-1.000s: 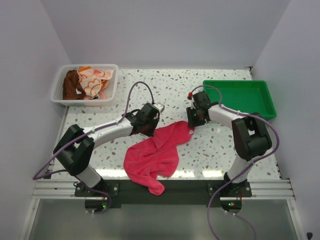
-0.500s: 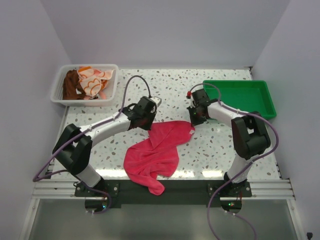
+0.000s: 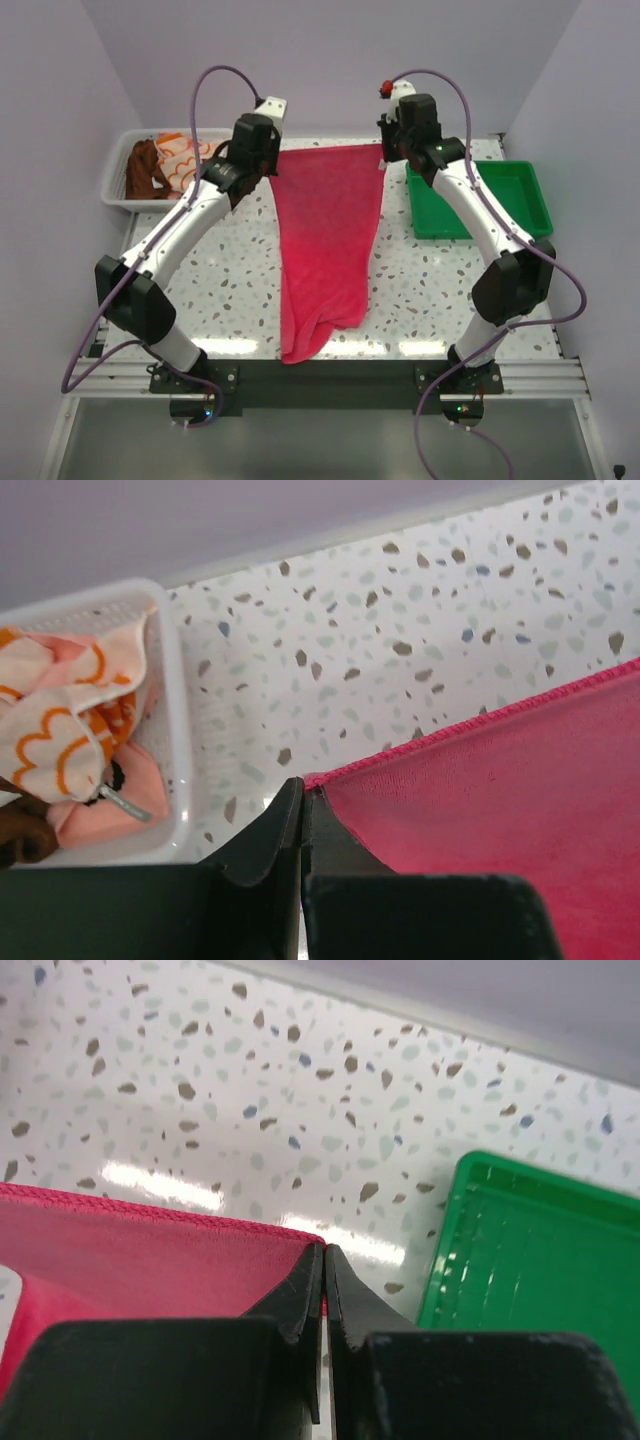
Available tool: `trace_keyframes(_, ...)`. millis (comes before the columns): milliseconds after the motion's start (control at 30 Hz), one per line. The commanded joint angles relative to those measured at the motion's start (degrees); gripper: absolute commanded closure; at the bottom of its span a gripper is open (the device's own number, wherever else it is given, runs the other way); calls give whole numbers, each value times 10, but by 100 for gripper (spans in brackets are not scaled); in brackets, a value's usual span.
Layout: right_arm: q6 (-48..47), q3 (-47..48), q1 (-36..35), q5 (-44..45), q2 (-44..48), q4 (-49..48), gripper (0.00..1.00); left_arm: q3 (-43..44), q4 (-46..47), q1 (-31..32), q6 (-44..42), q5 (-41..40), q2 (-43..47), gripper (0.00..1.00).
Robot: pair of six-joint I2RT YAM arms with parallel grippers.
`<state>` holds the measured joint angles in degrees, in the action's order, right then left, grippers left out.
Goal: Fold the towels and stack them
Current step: Flatten out the crumpled towel
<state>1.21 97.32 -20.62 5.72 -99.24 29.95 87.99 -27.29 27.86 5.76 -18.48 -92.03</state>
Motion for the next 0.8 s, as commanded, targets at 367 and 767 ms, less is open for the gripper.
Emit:
trace_keyframes(367,-87,145,0,37,41,-2,100,153,40,-18,-112,-89,4,100)
trace_keyframes(767,-116,111,-1,-78,242,19,100,86,59,-17,-143,116,225,100)
